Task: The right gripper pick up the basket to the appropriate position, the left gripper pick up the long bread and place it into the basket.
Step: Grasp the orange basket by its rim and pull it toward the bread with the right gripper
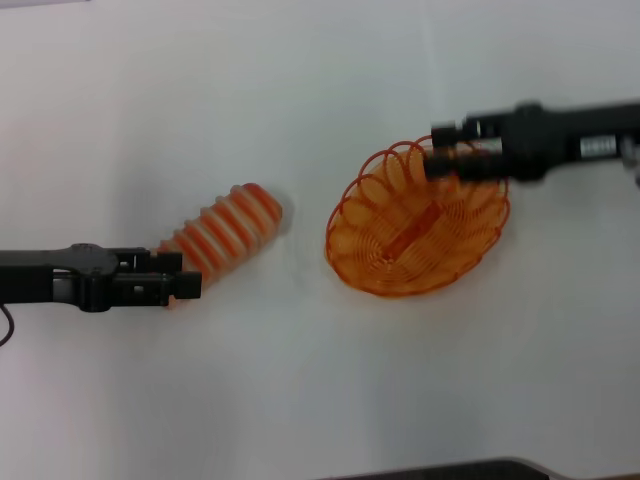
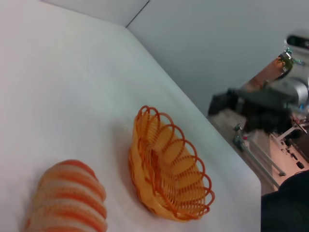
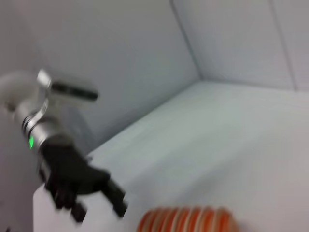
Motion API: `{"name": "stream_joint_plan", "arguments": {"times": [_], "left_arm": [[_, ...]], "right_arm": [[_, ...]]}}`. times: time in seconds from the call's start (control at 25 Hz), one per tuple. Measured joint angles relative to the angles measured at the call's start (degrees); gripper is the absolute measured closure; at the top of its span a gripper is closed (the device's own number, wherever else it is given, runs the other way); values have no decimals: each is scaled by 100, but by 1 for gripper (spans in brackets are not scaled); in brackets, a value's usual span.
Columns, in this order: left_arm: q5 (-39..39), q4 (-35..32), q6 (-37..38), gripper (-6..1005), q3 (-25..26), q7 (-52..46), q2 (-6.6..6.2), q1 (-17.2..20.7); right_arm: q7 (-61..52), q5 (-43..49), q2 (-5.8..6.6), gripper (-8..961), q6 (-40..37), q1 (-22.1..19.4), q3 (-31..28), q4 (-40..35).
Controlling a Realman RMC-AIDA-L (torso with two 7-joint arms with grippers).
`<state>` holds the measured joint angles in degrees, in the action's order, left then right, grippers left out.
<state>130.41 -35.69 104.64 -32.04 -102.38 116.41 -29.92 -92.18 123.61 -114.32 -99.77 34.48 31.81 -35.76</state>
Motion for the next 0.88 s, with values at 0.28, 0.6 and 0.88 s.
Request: {"name": "stream_joint_plan", "arguments": {"times": [0.28, 0.6, 0.88], "left_arm": [[-14, -7, 58, 249, -4, 9, -5, -36], [-20, -15, 15, 249, 18, 64, 11, 20], [-20, -1, 6, 249, 14, 75, 11, 9]], "right_arm": [[-1913, 1103, 245, 328, 295, 907, 145, -778], [-2944, 3204, 153, 328, 1194, 1368, 202, -944], [-3182, 3270, 119, 328, 1439, 1387, 494, -701]]}}
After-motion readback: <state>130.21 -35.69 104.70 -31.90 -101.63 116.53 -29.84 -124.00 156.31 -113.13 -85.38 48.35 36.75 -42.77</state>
